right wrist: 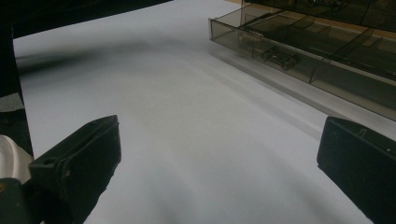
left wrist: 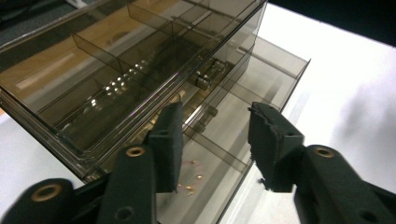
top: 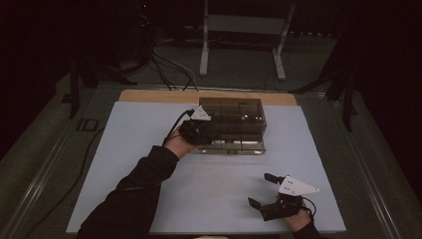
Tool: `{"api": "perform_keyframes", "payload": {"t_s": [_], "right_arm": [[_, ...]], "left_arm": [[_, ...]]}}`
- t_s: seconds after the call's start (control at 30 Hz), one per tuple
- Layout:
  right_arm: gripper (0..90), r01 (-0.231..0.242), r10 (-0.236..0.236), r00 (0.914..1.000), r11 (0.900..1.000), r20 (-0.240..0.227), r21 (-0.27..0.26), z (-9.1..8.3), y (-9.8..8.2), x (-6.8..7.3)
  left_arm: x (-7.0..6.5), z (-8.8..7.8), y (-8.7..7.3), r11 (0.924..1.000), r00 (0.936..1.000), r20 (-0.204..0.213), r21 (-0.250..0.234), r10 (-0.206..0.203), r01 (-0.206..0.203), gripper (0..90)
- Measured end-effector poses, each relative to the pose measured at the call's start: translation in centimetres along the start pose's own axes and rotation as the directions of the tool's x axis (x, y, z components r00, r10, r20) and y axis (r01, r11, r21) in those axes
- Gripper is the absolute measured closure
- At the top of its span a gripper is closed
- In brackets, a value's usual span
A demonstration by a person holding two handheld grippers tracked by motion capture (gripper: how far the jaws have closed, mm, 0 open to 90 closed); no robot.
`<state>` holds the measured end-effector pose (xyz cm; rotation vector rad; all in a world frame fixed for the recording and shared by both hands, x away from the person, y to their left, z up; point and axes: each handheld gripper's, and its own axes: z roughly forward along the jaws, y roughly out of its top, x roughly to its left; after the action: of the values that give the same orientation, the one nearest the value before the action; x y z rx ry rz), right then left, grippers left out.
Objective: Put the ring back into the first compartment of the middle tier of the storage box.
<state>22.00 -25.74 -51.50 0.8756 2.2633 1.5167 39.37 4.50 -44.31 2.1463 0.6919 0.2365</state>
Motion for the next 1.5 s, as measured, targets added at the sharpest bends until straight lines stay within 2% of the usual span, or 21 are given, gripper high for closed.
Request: {"api": "perform_keyframes", "payload": {"t_s": [0.07, 0.23, 0.37, 0.4, 0.47, 0.53, 0.57, 0.67, 0.87, 0.97, 1.07, 1.2, 1.3, 1.33, 1.5], "right_arm": [[0.0, 0.0, 0.0, 1.0, 1.0, 0.0, 0.0, 0.0, 0.0, 0.0], [0.0, 0.003, -0.003, 1.0, 1.0, -0.001, -0.001, 0.0, 0.0, 0.0], [0.0, 0.0, 0.0, 1.0, 1.0, 0.0, 0.0, 0.0, 0.0, 0.0], [0.0, 0.001, -0.001, 1.0, 1.0, 0.0, 0.0, 0.0, 0.0, 0.0], [0.0, 0.003, -0.003, 1.0, 1.0, 0.001, 0.0, 0.0, 0.0, 0.0], [0.0, 0.004, -0.004, 1.0, 1.0, 0.002, 0.0, -0.1, 0.0, 0.0], [0.0, 0.003, -0.003, 1.0, 1.0, 0.005, -0.003, -0.1, 0.0, 0.0], [0.0, 0.004, -0.004, 1.0, 1.0, 0.006, -0.002, -0.1, 0.0, 0.0], [0.0, 0.004, -0.004, 1.0, 1.0, 0.006, -0.001, -0.1, 0.0, 0.0], [0.0, 0.003, -0.003, 1.0, 1.0, 0.006, 0.002, -0.1, 0.0, 0.0], [0.0, 0.005, -0.005, 0.9999, 1.0, 0.01, 0.0, -0.1, 0.0, 0.0], [0.0, 0.002, -0.002, 1.0, 1.0, 0.009, 0.0, -0.1, 0.0, 0.0], [0.0, 0.001, -0.001, 1.0, 1.0, 0.008, 0.003, -0.1, 0.0, 0.1], [0.0, 0.002, -0.002, 1.0, 1.0, 0.008, 0.002, -0.1, 0.0, 0.0], [0.0, -0.001, 0.001, 1.0, 1.0, 0.008, 0.006, 0.0, 0.0, 0.0]], "left_arm": [[-0.2, -0.2, 0.0, 1.0, 1.0, -0.009, -0.005, -0.002, 0.002, 50.1], [-0.3, -0.7, 0.0, 0.9994, 0.9997, -0.001, -0.024, -0.024, 0.024, 43.7], [-0.2, -1.0, 0.0, 0.9994, 0.9994, 0.013, -0.01, -0.032, 0.032, 37.3], [-0.2, -1.0, 0.0, 0.9994, 0.9993, 0.015, 0.011, -0.033, 0.033, 33.8], [-0.3, -0.8, -0.2, 0.9983, 0.999, 0.022, 0.044, -0.038, 0.037, 18.5], [-0.3, -0.8, -0.2, 0.9983, 0.999, 0.022, 0.044, -0.038, 0.037, 18.2], [-0.5, -0.7, -0.4, 0.9977, 0.9981, 0.056, 0.065, -0.026, 0.022, 10.9], [-0.7, -0.8, -0.6, 0.998, 0.9978, 0.066, 0.063, -0.011, 0.007, 2.9], [-0.7, -1.5, -0.9, 0.999, 0.9996, 0.027, 0.045, 0.004, -0.005, 0.9], [-0.4, -1.9, -1.0, 0.9993, 0.9989, 0.046, 0.036, -0.01, 0.008, 0.9], [-0.4, -2.2, -0.9, 0.9991, 0.9991, 0.042, 0.042, 0.001, -0.003, 0.9], [-0.4, -2.7, -0.8, 0.9994, 0.9981, 0.059, 0.032, 0.014, -0.016, 0.9], [-0.3, -2.9, -0.8, 0.9994, 0.9965, 0.083, 0.034, -0.004, 0.001, 0.9], [-0.2, -3.1, -0.8, 0.9996, 0.9946, 0.103, 0.026, -0.015, 0.012, 0.9], [0.0, -3.6, -1.0, 0.9999, 0.9913, 0.131, 0.007, -0.014, 0.013, 1.0]]}}
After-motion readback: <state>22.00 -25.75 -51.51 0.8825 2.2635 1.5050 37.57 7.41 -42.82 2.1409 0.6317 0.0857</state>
